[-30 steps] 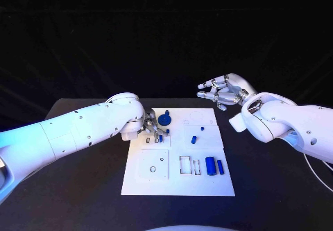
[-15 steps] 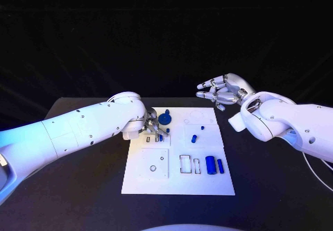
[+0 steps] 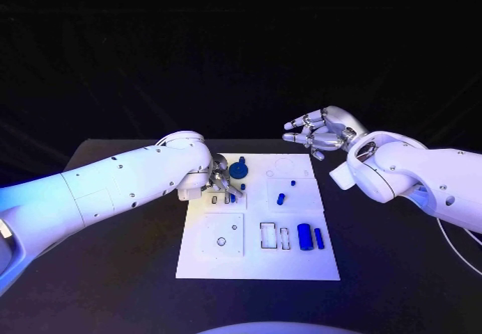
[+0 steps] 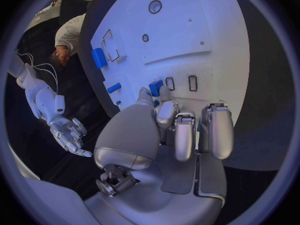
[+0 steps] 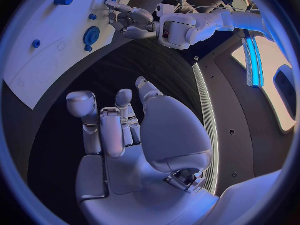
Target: Assemble the parts on the task board
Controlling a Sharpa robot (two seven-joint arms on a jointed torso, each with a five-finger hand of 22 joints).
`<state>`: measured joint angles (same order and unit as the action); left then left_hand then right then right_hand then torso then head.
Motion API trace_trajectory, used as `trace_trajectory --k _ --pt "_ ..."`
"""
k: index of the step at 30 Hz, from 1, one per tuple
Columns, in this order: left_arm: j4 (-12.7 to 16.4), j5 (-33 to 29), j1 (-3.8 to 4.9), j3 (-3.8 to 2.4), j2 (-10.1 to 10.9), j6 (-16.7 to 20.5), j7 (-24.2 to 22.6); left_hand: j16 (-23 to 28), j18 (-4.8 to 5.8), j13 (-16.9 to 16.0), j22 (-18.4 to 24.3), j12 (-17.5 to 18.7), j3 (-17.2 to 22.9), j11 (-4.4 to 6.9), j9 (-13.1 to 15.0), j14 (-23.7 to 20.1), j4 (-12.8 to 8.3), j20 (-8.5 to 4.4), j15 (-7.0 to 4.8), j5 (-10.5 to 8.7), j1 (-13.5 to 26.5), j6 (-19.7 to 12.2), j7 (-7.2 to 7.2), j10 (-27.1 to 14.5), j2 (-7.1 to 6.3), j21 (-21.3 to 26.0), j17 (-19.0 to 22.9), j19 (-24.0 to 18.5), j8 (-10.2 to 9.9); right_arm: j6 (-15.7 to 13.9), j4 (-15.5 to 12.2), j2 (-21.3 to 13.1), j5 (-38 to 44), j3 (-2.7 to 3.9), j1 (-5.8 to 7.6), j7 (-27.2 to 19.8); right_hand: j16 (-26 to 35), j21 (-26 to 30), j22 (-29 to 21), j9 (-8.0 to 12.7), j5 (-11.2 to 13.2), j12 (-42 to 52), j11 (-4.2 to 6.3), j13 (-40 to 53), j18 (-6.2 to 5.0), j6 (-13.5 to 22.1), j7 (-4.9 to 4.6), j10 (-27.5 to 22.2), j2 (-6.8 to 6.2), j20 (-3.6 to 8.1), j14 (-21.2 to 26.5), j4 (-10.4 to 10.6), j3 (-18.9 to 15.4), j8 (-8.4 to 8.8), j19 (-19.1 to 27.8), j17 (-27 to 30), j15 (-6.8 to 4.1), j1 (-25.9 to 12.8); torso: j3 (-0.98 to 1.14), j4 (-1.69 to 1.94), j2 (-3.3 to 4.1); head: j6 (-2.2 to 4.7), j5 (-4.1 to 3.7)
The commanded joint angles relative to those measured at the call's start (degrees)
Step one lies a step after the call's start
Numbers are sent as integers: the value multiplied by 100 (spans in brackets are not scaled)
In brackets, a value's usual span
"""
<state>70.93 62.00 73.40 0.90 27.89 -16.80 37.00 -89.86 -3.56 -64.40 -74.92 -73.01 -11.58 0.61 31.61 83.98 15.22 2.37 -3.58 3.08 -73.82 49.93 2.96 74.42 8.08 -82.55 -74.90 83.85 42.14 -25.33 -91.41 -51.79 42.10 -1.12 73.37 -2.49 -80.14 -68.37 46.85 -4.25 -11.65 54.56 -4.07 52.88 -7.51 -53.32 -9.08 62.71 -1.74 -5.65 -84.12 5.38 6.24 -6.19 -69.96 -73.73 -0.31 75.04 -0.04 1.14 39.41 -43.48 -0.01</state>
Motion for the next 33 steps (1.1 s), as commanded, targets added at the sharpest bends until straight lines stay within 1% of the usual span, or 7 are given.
trace_trajectory --k 1,11,16,17,20,25,33 --pt "-2 21 6 -2 -23 -141 -43 -14 96 -10 -471 1 59 28 20 602 -22 -14 -58 -17 -98 -55 1 29 -3 -9 -1510 34 31 116 2 10 62 -1 -2 30 28 21 -12 8 -27 -13 -12 0 -46 25 -15 -30 48 -1 -164 1 -31 -27 27 17 2 14 -1 1 -1 -12 -2" --pt "-21 -20 6 -3 -8 -138 -79 -14 87 58 -455 163 1162 87 46 602 -638 -77 -119 167 -1292 -275 -44 -84 173 20 -1510 6 -188 141 8 15 63 -2 -2 38 43 31 -27 8 -27 -20 -12 -10 -48 21 -14 -37 50 -2 -158 3 -36 -30 34 38 2 16 1 0 -4 -32 -4" --pt "22 -170 6 -3 29 -150 -87 -14 85 104 -459 272 2395 24 117 602 -518 -23 -68 352 -1154 -264 8 -88 -412 36 -1510 -6 -295 161 14 23 65 -6 -5 42 50 39 -38 7 -29 -17 -11 -9 -50 19 -14 -37 53 -2 -155 5 -40 -34 39 47 2 20 1 3 2 -37 -3" --pt "31 -188 6 -3 37 -148 -89 -14 93 95 -469 287 3185 -51 205 602 -346 8 -86 325 -816 -223 53 -60 -802 40 -1510 -6 -286 165 16 26 65 -7 -6 42 50 39 -38 7 -29 -17 -11 -9 -50 19 -14 -37 53 -2 -155 5 -40 -34 39 47 2 20 2 5 0 -44 3" --pt "60 -234 6 -3 71 -115 -95 -14 91 85 -477 294 3916 14 313 602 -449 17 -63 343 -649 -238 32 -41 -1108 45 -1510 -5 -253 173 21 33 65 -9 -8 41 55 51 -53 7 -35 -13 -11 -9 -52 15 -13 -36 57 -3 -153 4 -45 -38 46 51 2 29 7 5 -3 -54 17" --pt "117 -318 6 -4 178 65 -94 -14 90 45 -511 282 4738 10 490 602 -632 3 -54 337 -228 -234 45 13 -1378 35 -1510 13 -174 181 28 37 65 -12 -10 37 62 61 -71 7 -39 -20 -11 -17 -55 15 -13 -42 58 -3 -150 5 -47 -39 54 61 2 32 7 5 -1 -63 18" --pt "229 -334 3 -2 350 458 -117 -14 98 -6 -558 257 5173 22 621 602 -841 -8 -55 350 37 -229 36 60 -1467 10 -1510 41 -109 189 36 32 65 -15 -13 35 82 89 -115 9 -47 -23 -12 -26 -62 23 -16 -50 59 -3 -141 7 -58 -38 75 87 3 39 26 20 7 -76 21"
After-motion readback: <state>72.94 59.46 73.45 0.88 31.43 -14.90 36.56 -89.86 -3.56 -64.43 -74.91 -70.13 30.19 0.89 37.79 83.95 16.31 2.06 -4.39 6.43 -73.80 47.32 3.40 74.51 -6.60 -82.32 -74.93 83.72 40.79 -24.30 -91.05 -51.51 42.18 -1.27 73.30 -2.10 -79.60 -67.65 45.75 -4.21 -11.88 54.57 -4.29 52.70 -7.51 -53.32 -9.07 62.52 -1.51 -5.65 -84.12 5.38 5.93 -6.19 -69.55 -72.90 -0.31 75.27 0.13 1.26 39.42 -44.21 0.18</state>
